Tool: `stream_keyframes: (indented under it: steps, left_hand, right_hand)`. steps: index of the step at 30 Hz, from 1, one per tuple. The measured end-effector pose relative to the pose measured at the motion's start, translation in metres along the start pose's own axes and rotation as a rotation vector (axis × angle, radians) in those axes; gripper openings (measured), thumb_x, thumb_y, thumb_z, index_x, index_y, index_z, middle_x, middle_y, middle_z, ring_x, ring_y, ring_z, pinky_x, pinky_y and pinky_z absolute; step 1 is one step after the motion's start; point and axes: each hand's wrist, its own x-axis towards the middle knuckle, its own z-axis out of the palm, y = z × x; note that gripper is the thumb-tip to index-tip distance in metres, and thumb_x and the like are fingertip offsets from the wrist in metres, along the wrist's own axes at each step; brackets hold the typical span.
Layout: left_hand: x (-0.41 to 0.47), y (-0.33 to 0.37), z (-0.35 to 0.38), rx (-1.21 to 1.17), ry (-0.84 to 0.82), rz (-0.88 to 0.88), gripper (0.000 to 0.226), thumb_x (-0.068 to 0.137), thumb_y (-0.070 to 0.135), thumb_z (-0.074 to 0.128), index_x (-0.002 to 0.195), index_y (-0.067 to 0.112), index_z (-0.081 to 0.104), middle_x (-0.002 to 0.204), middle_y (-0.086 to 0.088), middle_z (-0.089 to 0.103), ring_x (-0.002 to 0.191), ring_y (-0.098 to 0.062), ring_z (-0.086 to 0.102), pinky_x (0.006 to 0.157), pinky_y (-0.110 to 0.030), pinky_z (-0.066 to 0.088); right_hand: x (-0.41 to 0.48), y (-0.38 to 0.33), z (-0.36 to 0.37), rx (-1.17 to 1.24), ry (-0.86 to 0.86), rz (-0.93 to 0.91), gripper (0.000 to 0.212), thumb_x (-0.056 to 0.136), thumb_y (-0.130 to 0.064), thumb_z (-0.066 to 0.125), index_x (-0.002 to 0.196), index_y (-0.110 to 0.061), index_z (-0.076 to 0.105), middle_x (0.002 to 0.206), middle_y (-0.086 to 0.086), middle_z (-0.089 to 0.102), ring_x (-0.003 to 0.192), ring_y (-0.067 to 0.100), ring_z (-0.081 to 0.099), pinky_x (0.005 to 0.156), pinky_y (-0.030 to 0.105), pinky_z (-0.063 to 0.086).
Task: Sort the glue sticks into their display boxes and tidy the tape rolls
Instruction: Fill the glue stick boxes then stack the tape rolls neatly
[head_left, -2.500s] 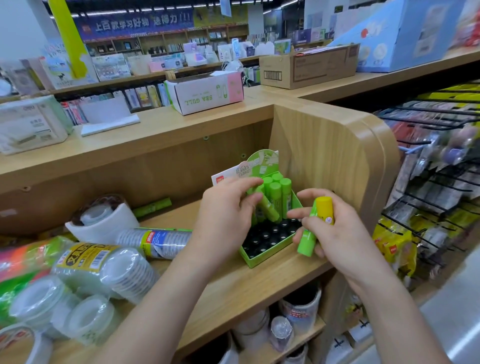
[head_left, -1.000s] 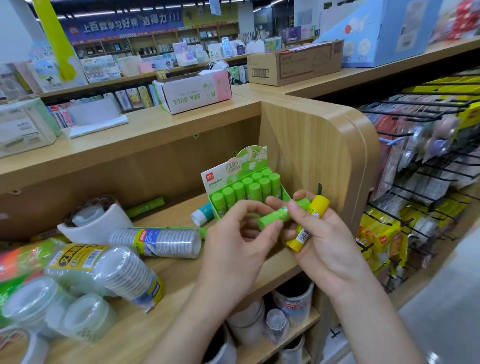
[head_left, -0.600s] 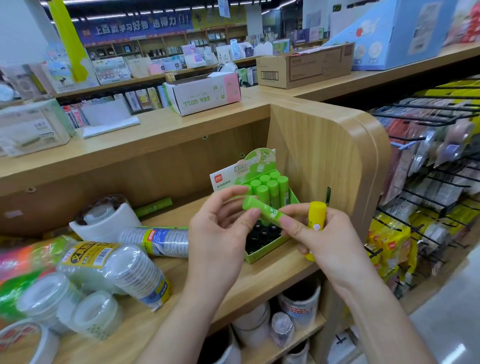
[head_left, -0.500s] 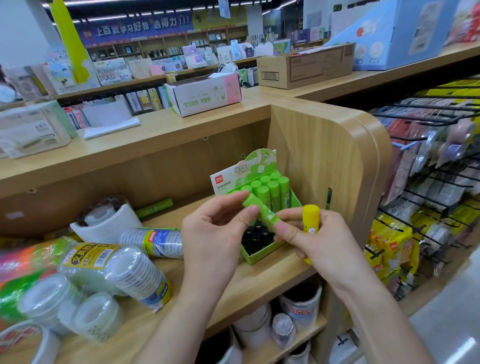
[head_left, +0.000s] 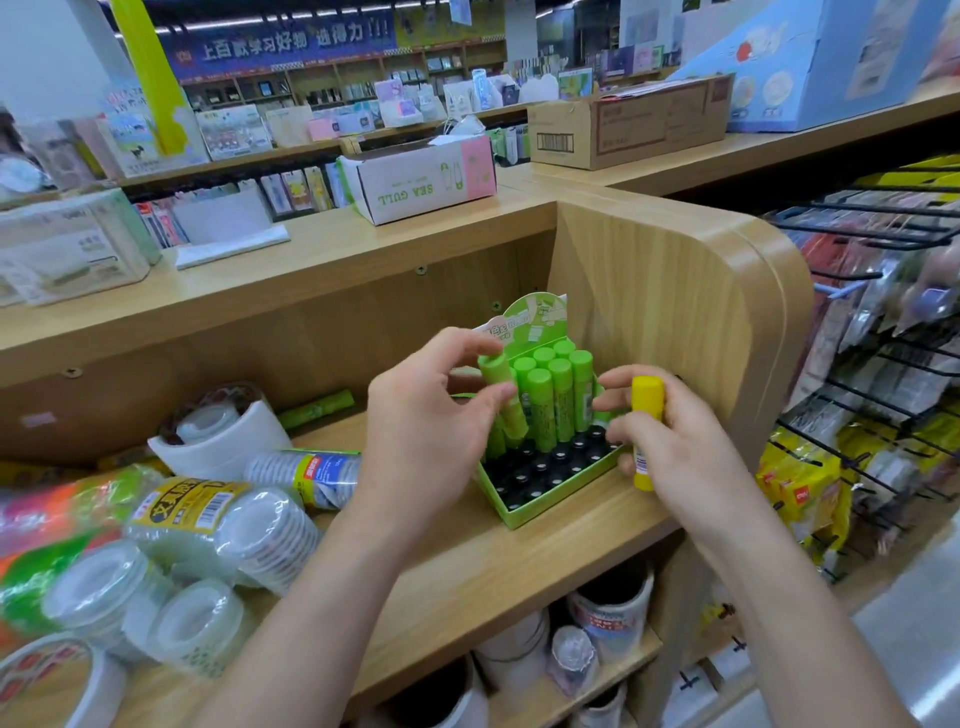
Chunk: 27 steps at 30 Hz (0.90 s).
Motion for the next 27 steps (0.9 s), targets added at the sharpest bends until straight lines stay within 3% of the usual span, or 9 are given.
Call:
stream_keyframes:
  steps: [4, 9, 14, 20, 23, 27]
  left_hand:
    - [-0.003, -0.008, 0.011, 0.136, -0.028, 0.058, 0.028, 0.071, 0.016, 0.084, 0.094, 0.022, 0.069, 0.084, 0.012, 0.069, 0.074, -0.005, 0.066, 0.066, -0.033, 0.057]
    - [-0.004, -0.014, 0.018, 0.311, -0.010, 0.203, 0.030, 0.066, 0.024, 0.086, 0.091, 0.018, 0.071, 0.081, 0.006, 0.070, 0.073, -0.018, 0.064, 0.063, -0.037, 0.055]
    - [-0.004, -0.023, 0.025, 0.344, 0.051, 0.281, 0.028, 0.063, 0.026, 0.086, 0.085, 0.014, 0.072, 0.074, 0.003, 0.063, 0.076, -0.023, 0.056, 0.061, -0.039, 0.052]
    - [-0.003, -0.040, 0.027, 0.436, 0.079, 0.370, 0.029, 0.070, 0.026, 0.084, 0.090, 0.010, 0.072, 0.104, 0.000, 0.071, 0.096, -0.022, 0.050, 0.083, -0.035, 0.047]
    - [-0.005, -0.040, 0.027, 0.513, 0.053, 0.391, 0.027, 0.072, 0.027, 0.079, 0.092, 0.011, 0.071, 0.102, 0.001, 0.072, 0.095, -0.025, 0.056, 0.076, -0.038, 0.051]
    - [-0.007, -0.034, 0.030, 0.618, 0.024, 0.407, 0.025, 0.073, 0.030, 0.072, 0.094, 0.016, 0.069, 0.100, 0.004, 0.070, 0.093, -0.024, 0.058, 0.068, -0.037, 0.046]
  right_hand:
    - [0.001, 0.001, 0.002, 0.040, -0.051, 0.026, 0.034, 0.092, 0.001, 0.047, 0.105, -0.026, 0.062, 0.102, 0.005, 0.064, 0.080, 0.005, 0.063, 0.064, 0.024, 0.050]
    - [-0.002, 0.004, 0.004, 0.085, -0.054, -0.041, 0.024, 0.099, -0.014, 0.051, 0.118, -0.027, 0.056, 0.093, 0.006, 0.067, 0.084, 0.014, 0.071, 0.067, 0.025, 0.054]
    - [0.001, 0.007, 0.002, 0.033, -0.045, -0.079, 0.020, 0.098, -0.015, 0.052, 0.113, -0.027, 0.058, 0.087, 0.004, 0.070, 0.076, 0.015, 0.067, 0.063, 0.025, 0.051]
    - [0.004, 0.007, 0.005, 0.130, -0.091, -0.012, 0.023, 0.095, -0.010, 0.049, 0.104, -0.023, 0.066, 0.084, 0.001, 0.066, 0.074, 0.012, 0.057, 0.063, 0.029, 0.047]
    - [0.007, 0.007, 0.007, 0.231, -0.134, 0.027, 0.030, 0.082, -0.024, 0.048, 0.103, -0.022, 0.070, 0.083, 0.000, 0.065, 0.076, 0.012, 0.059, 0.066, 0.031, 0.047]
    - [0.008, 0.008, 0.010, 0.349, -0.151, 0.048, 0.032, 0.084, -0.021, 0.050, 0.109, -0.016, 0.070, 0.075, -0.001, 0.063, 0.075, 0.015, 0.059, 0.068, 0.032, 0.047]
